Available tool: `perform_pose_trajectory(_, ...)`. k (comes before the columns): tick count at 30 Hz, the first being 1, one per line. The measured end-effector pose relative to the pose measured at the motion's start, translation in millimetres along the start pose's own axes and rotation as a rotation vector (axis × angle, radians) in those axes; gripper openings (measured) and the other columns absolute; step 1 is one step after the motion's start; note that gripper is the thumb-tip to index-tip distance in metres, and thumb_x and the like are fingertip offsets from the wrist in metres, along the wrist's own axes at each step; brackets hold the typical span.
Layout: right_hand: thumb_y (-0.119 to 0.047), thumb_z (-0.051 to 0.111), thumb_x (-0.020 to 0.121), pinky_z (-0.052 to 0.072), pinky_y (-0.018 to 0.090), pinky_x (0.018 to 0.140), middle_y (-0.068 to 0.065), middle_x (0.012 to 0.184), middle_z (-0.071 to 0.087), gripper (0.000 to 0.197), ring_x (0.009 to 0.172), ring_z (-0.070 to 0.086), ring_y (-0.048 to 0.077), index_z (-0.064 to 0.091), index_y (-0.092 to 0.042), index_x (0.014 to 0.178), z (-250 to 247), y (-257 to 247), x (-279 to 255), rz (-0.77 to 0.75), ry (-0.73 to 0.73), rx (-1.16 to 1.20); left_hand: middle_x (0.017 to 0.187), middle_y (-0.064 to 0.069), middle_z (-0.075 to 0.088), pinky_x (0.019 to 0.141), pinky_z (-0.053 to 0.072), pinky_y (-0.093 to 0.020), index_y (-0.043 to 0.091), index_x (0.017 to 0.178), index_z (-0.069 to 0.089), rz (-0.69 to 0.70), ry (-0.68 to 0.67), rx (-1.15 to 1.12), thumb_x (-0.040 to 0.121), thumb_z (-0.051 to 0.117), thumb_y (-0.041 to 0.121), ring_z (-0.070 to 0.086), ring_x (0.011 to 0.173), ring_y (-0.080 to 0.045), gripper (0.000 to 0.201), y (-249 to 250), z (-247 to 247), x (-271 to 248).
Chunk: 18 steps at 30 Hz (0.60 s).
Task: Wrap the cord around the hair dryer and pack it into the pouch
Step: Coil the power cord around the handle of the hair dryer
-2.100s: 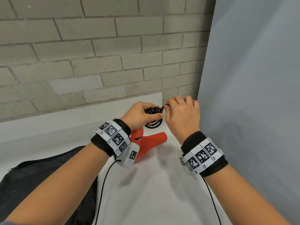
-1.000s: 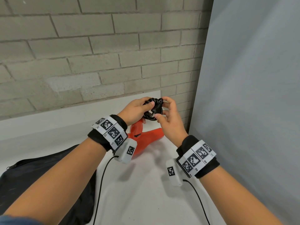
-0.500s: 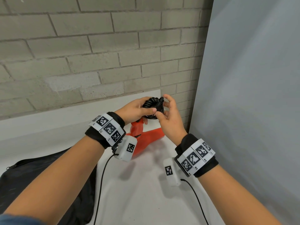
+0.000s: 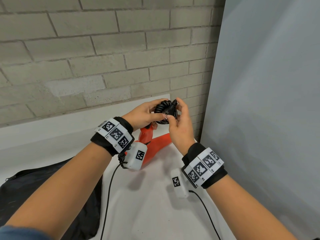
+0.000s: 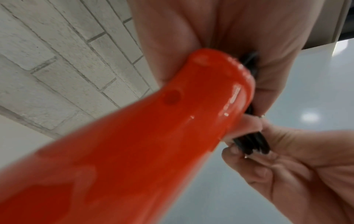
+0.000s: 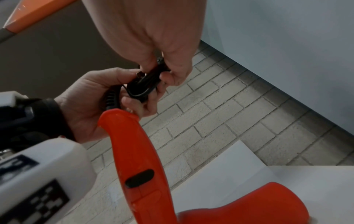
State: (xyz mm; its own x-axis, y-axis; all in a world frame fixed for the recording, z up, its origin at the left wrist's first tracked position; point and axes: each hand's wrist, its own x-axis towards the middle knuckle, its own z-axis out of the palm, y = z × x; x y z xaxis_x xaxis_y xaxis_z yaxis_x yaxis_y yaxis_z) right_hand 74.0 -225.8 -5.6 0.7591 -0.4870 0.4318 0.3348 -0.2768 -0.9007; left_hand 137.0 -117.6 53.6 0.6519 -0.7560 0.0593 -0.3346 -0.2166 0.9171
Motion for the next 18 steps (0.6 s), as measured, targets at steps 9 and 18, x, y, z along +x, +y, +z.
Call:
perform_pose_trajectory(9, -0.006, 0.049, 0.092, 0.048, 0.041, 0.097, 0.000, 0.119, 0.048, 0.047, 0.107, 0.057, 0.025, 0.032, -0.009, 0.135, 2.0, 0.4, -1.8, -0.007, 0.030, 0.090, 0.084, 0.001, 0.057, 0.042, 0.042, -0.015, 0.021, 0.121, 0.046, 0.023, 0.011, -0.071, 0.091, 0.045, 0.004, 0.051, 0.042, 0.000, 0.034, 2.2, 4.6, -7.7)
perform_pose_trajectory(18, 0.011, 0.052, 0.083, 0.053, 0.033, 0.087, -0.016, 0.108, 0.046, 0.052, 0.098, 0.055, 0.018, 0.036, -0.014, 0.125, -0.1, -0.9, 0.4, -0.003, -0.022, 0.192, 0.099, 0.001, 0.059, 0.041, 0.043, -0.019, 0.031, 0.119, 0.049, 0.033, 0.101, 0.008, 0.081, 0.058, -0.001, 0.047, 0.043, -0.007, 0.050, -5.2, 2.4, 1.8)
